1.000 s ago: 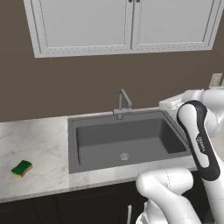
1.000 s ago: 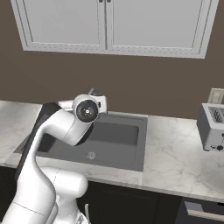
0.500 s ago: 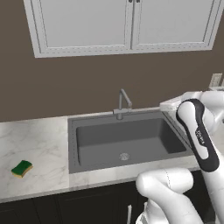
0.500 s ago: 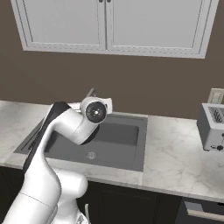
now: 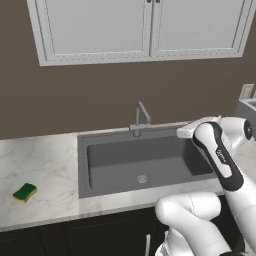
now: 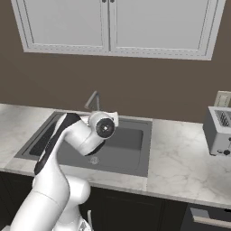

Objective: Soak the sponge with water for a few seconds and then drop it inside the sink.

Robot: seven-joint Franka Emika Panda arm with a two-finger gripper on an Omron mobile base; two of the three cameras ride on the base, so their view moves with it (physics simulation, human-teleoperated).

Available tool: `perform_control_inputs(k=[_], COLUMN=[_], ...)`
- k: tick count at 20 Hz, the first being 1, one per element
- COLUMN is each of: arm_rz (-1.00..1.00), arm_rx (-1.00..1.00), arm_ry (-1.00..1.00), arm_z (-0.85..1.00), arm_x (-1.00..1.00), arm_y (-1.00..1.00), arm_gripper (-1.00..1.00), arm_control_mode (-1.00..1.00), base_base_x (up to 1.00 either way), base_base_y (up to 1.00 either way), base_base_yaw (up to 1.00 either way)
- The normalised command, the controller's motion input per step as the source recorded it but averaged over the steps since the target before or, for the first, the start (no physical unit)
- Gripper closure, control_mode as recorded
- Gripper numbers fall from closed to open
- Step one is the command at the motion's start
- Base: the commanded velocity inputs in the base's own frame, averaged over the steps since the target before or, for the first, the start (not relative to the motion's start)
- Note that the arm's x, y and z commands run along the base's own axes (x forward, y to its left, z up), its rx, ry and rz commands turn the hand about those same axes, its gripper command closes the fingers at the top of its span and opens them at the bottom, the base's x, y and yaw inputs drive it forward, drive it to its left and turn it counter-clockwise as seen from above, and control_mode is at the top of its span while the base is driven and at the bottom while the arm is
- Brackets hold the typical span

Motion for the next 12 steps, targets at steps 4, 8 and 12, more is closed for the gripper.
perform_control_inputs(k=[4, 8, 12], arm_rz=[0.05, 0.02, 0.0], arm_rx=[0.0, 0.05, 0.01], arm_ry=[-0.14, -0.25, -0.14], arm_z=[-0.22, -0.08, 0.0], arm_x=[0.26, 0.17, 0.01], arm_y=[0.0, 0.0, 0.0], arm_gripper=[-1.0, -1.0, -1.0], arm_control_mode=[-1.0, -1.0, -1.0], base_base_x=[0.0, 0.0, 0.0], base_base_y=[0.0, 0.0, 0.0], base_base_yaw=[0.0, 0.0, 0.0])
